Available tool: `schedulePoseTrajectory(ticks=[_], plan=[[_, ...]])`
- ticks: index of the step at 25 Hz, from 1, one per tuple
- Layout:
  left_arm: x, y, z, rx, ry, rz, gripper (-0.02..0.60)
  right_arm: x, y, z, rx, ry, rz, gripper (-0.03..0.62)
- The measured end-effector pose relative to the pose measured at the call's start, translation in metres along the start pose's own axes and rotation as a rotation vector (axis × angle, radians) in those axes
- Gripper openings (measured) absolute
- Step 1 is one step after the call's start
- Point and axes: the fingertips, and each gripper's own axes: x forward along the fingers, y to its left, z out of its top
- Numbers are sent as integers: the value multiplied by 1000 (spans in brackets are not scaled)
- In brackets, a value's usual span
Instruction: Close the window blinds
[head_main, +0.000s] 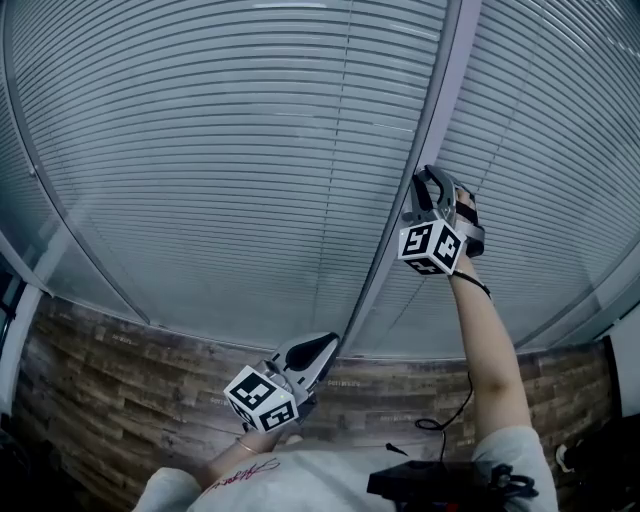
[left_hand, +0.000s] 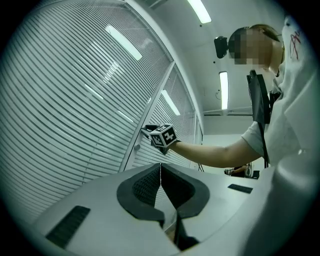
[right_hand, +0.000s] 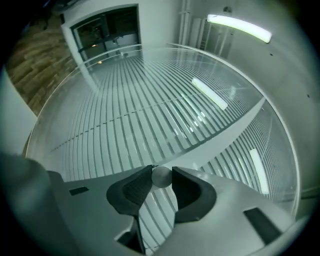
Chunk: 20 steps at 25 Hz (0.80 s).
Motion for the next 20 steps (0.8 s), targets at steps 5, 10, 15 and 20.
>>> schedulePoseTrajectory(ticks=[5,10,15,20], plan=[[0,2,-5,6,-7,-5,18,1,10,-2,-199,-22,22,133],[1,0,-3,11,-7,0,18,1,12,-3,-346,-29,34,133],[0,-2,0,11,-4,5,18,0,8,-4,-281,-23,26,133],[-4,-3,3,16,-9,7,18,-20,-2,2,69,-49,-28,131]])
